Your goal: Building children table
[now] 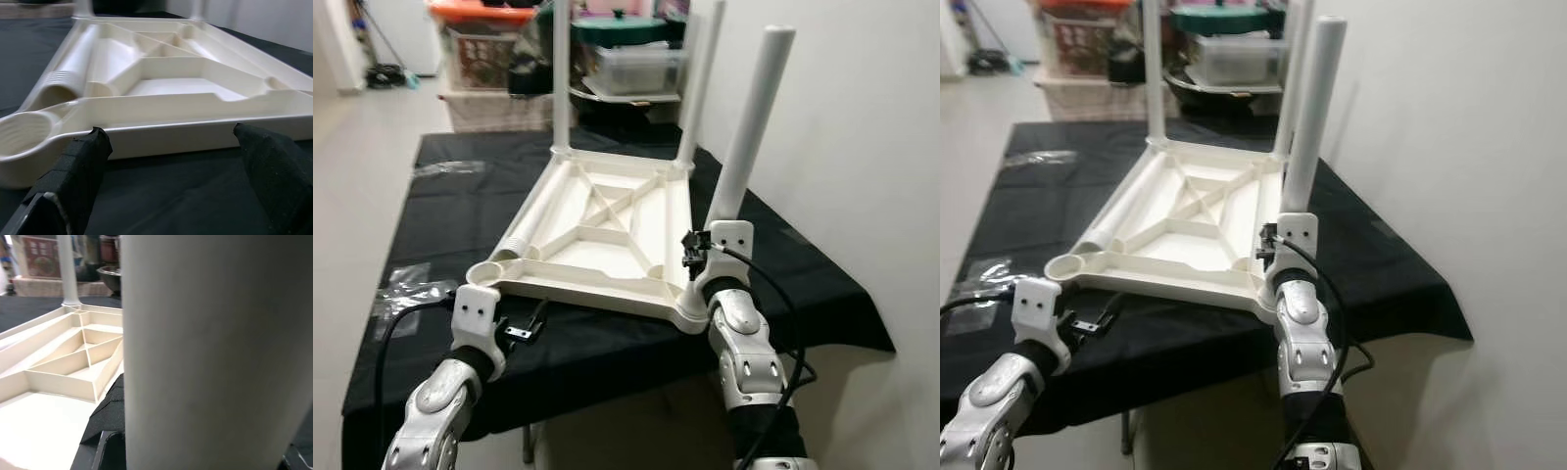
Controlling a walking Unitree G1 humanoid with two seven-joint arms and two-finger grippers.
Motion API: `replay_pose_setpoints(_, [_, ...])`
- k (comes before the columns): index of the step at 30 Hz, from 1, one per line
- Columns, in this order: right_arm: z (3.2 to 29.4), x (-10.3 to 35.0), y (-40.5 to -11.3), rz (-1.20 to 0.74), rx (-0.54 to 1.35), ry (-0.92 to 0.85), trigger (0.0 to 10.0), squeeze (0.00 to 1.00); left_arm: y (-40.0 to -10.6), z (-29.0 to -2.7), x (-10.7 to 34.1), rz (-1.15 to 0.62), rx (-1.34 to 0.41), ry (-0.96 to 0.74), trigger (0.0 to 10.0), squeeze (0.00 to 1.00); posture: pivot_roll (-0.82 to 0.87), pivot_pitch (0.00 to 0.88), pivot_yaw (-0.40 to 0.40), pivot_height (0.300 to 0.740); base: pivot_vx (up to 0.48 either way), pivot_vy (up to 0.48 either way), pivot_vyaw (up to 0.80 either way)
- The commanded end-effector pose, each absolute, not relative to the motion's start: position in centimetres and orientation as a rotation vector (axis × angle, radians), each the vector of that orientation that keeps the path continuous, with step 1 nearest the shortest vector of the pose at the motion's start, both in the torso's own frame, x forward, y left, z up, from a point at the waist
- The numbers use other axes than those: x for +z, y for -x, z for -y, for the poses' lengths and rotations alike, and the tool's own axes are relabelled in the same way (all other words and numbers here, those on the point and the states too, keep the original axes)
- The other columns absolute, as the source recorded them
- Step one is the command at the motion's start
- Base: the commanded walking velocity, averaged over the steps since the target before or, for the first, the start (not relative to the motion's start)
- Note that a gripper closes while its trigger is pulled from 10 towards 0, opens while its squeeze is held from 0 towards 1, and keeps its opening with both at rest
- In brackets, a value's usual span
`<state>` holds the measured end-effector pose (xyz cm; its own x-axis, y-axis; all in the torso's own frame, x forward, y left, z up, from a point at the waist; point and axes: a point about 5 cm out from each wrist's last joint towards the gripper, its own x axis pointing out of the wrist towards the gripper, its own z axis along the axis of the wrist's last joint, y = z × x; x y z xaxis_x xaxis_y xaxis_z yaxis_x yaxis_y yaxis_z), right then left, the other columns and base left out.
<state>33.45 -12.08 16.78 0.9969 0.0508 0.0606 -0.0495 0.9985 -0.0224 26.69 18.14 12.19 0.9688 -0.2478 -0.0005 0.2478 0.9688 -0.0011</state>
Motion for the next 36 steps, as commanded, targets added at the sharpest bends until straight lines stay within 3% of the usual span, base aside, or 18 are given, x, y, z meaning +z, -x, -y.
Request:
replay_pose_setpoints(1, [10.1, 18.1, -33.1, 0.132, 0.159, 0.057, 10.0, 0.0, -26.7, -18.1, 11.8, -0.018, -0.257, 0.001, 10.0, 0.0, 0.05, 0.0, -0.094, 0.74, 0.0, 0.0, 0.0])
replay_pose_setpoints(2, [9.7, 18.5, -33.1, 0.153, 0.228, 0.015, 10.0, 0.0, -26.8, -18.1, 11.8, -0.018, -0.258, 0.0, 10.0, 0.0, 0.05, 0.0, -0.097, 0.74, 0.0, 0.0, 0.0])
replay_pose_setpoints(3, [9.4, 19.4, -33.3, 0.184, 0.253, -0.006, 10.0, 1.0, -26.9, -18.0, 11.9, -0.015, -0.259, 0.0, 10.0, 0.0, 0.05, 0.0, -0.1, 0.74, 0.0, 0.0, 0.0])
replay_pose_setpoints(6, [9.5, 20.0, -34.0, 0.171, 0.298, -0.017, 10.0, 1.0, -27.0, -18.0, 12.0, -0.013, -0.257, 0.001, 10.0, 0.0, 0.05, 0.0, -0.104, 0.74, 0.0, 0.0, 0.0])
replay_pose_setpoints(7, [9.6, 20.7, -34.3, 0.184, 0.371, -0.039, 10.0, 0.0, -26.9, -18.0, 11.9, -0.013, -0.256, 0.001, 10.0, 0.0, 0.06, 0.0, -0.107, 0.74, 0.0, 0.0, 0.0])
replay_pose_setpoints(13, [10.6, 20.8, -35.6, 0.127, 0.891, -0.04, 10.0, 0.0, -26.8, -17.9, 11.8, -0.013, -0.256, 0.002, 10.0, 0.0, 0.07, 0.0, -0.116, 0.74, 0.0, 0.0, 0.0])
replay_pose_setpoints(19, [9.9, 18.8, -35.2, -0.025, 1.123, -0.102, 10.0, 0.0, -26.9, -18.0, 12.1, -0.004, -0.248, 0.001, 10.0, 0.0, 0.08, 0.0, -0.123, 0.74, 0.0, 0.0, 0.0])
replay_pose_setpoints(20, [9.3, 18.1, -35.1, -0.056, 1.148, -0.115, 3.8, 0.0, -26.9, -18.1, 12.1, -0.004, -0.246, 0.0, 10.0, 0.0, 0.08, 0.0, -0.127, 0.74, 0.0, 0.0, 0.0])
replay_pose_setpoints(21, [9.3, 18.1, -35.1, -0.056, 1.148, -0.115, 3.8, 0.0, -26.9, -18.1, 12.1, -0.004, -0.246, 0.0, 10.0, 0.0, 0.08, 0.0, -0.127, 0.74, 0.0, 0.0, 0.0])
replay_pose_setpoints(22, [8.8, 17.6, -35.1, -0.078, 1.148, -0.122, 2.3, 0.0, -26.8, -18.1, 12.1, -0.004, -0.245, -0.001, 10.0, 0.0, 0.08, 0.0, -0.127, 0.74, 0.0, 0.0, 0.0])
replay_pose_setpoints(24, [8.8, 17.6, -35.1, -0.078, 1.148, -0.122, 2.3, 0.0, -26.8, -18.1, 12.1, -0.004, -0.245, -0.001, 10.0, 0.0, 0.08, 0.0, -0.127, 0.74, 0.0, 0.0, 0.0])
replay_pose_setpoints(25, [8.2, 16.8, -35.8, -0.117, 1.012, -0.08, 0.0, 0.0, -26.7, -18.1, 12.0, -0.005, -0.242, 0.001, 10.0, 0.0, 0.08, 0.0, -0.127, 0.74, 0.0, 0.0, 0.0])
replay_pose_setpoints(26, [8.1, 16.2, -36.5, -0.139, 0.827, -0.035, 0.0, 0.0, -26.5, -18.2, 12.0, -0.007, -0.24, 0.003, 10.0, 0.0, 0.08, 0.0, -0.121, 0.74, 0.0, 0.0, 0.0])
replay_pose_setpoints(29, [8.3, 16.1, -37.0, -0.132, 0.645, -0.021, 0.0, 0.0, -26.4, -18.3, 11.9, -0.01, -0.24, 0.004, 10.0, 0.0, 0.06, 0.0, -0.107, 0.74, 0.0, 0.0, 0.0])
replay_pose_setpoints(31, [12.0, 15.5, -36.9, -0.124, 0.031, 0.082, 0.0, 0.0, -26.5, -18.3, 11.9, -0.013, -0.247, 0.003, 10.0, 0.0, 0.05, 0.0, -0.1, 0.74, 0.0, 0.0, 0.0])
replay_pose_setpoints(32, [12.0, 15.5, -36.9, -0.124, 0.031, 0.082, 0.0, 0.0, -26.5, -18.3, 11.9, -0.013, -0.247, 0.003, 10.0, 0.0, 0.05, 0.0, -0.1, 0.74, 0.0, 0.0, 0.0])
replay_pose_setpoints(33, [13.3, 15.7, -35.1, -0.059, -0.173, 0.119, 0.0, 0.0, -26.6, -18.2, 12.0, -0.01, -0.253, 0.004, 10.0, 0.0, 0.04, 0.0, -0.092, 0.74, 0.0, 0.0, 0.0])
replay_pose_setpoints(36, [12.8, 16.0, -34.2, -0.022, -0.138, 0.111, 0.0, 0.0, -26.7, -18.1, 12.0, -0.008, -0.255, 0.006, 10.0, 0.0, 0.04, 0.0, -0.092, 0.74, 0.0, 0.0, 0.0])
